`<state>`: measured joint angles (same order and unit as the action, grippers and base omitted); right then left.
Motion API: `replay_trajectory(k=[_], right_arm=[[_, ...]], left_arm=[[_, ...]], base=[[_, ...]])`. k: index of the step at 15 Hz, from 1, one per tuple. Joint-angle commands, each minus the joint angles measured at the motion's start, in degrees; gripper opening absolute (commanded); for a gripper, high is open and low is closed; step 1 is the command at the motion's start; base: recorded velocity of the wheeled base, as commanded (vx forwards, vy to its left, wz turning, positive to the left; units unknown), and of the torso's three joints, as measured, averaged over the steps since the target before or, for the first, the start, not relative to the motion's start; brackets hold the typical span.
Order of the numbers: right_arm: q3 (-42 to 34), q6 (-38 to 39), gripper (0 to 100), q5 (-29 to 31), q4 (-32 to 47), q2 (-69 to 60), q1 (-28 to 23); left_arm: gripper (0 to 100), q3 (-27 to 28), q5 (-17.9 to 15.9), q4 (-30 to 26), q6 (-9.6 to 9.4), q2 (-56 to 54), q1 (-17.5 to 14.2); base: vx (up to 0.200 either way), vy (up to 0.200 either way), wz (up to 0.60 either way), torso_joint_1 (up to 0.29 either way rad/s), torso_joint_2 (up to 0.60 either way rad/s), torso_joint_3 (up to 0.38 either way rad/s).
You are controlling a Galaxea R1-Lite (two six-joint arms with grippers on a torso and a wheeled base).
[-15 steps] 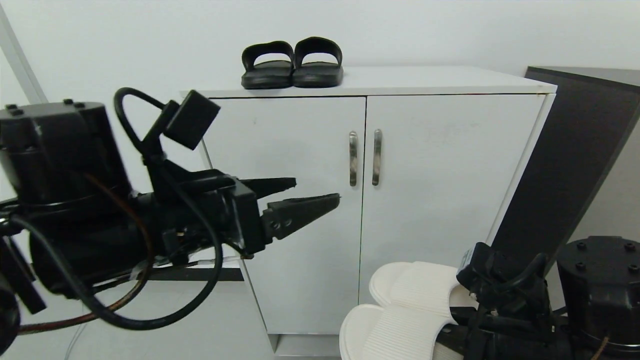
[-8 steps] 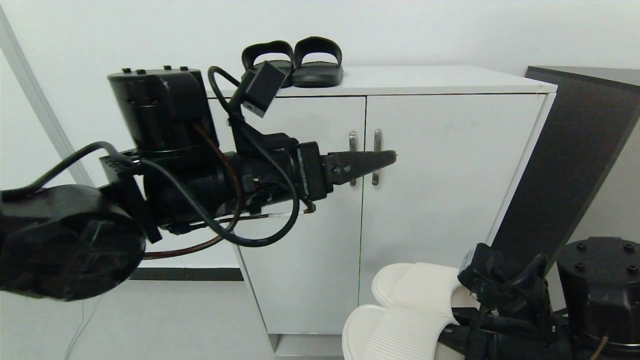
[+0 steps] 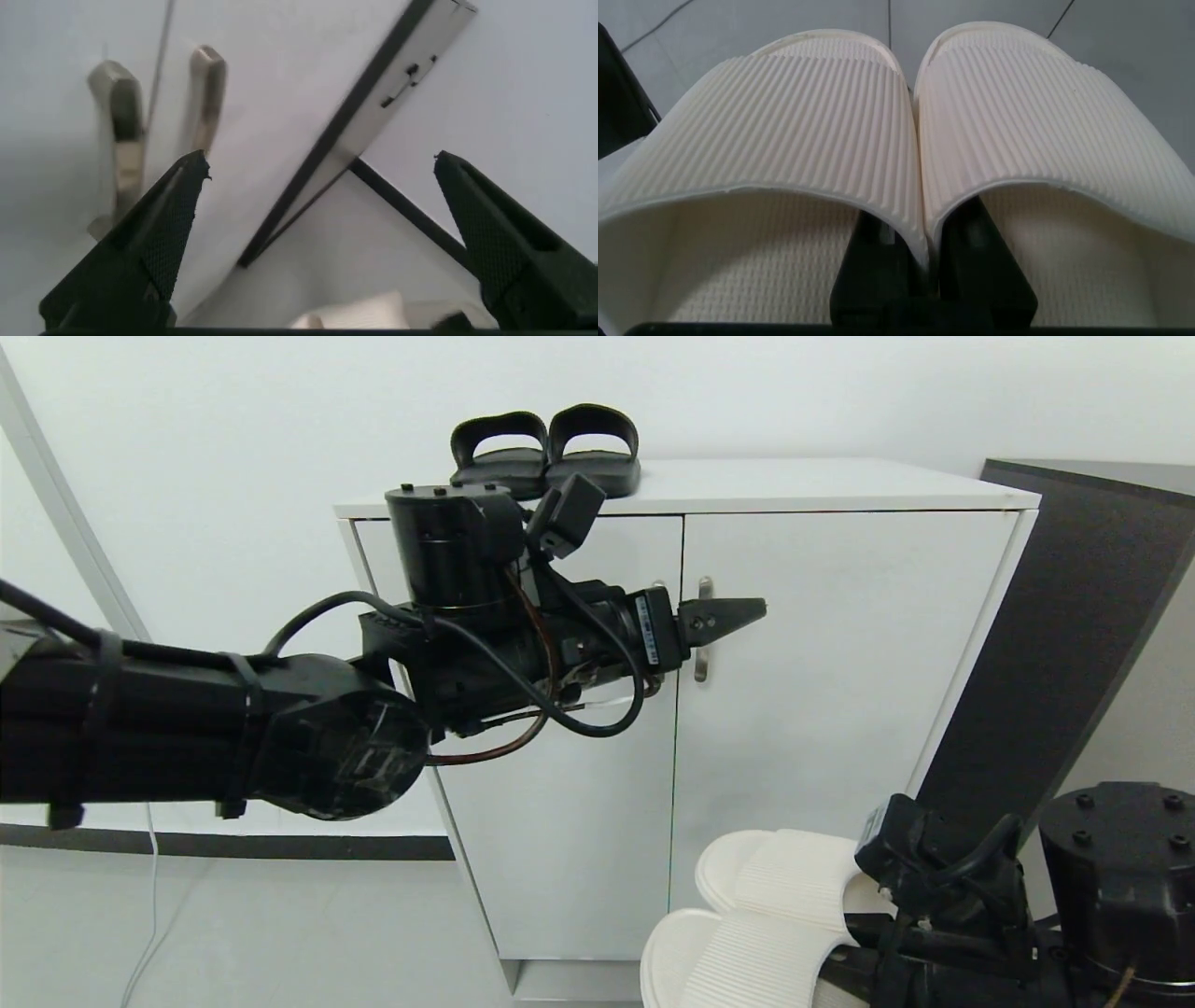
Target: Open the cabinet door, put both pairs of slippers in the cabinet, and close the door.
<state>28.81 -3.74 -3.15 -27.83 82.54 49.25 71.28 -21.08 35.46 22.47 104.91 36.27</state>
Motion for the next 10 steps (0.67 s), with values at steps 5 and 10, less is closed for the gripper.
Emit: replay_trajectory(k=[5,10], right_arm=[[-0.07,-0.04,0,-0.02,-0.03,0.95,0.06],[-0.24,0.05,0,-0.02,0.06,0.87,0.06]], left_arm=[[100,6.68,6.93,-4.96,-0.41,4.07,1.7],[100,10.2,10.0,-5.14,-2.16,8.03,2.58]], base=[[0.0,0.0,0.0,0.0,0.0,0.0],[0.0,0.0,0.0,0.0,0.0,0.0]])
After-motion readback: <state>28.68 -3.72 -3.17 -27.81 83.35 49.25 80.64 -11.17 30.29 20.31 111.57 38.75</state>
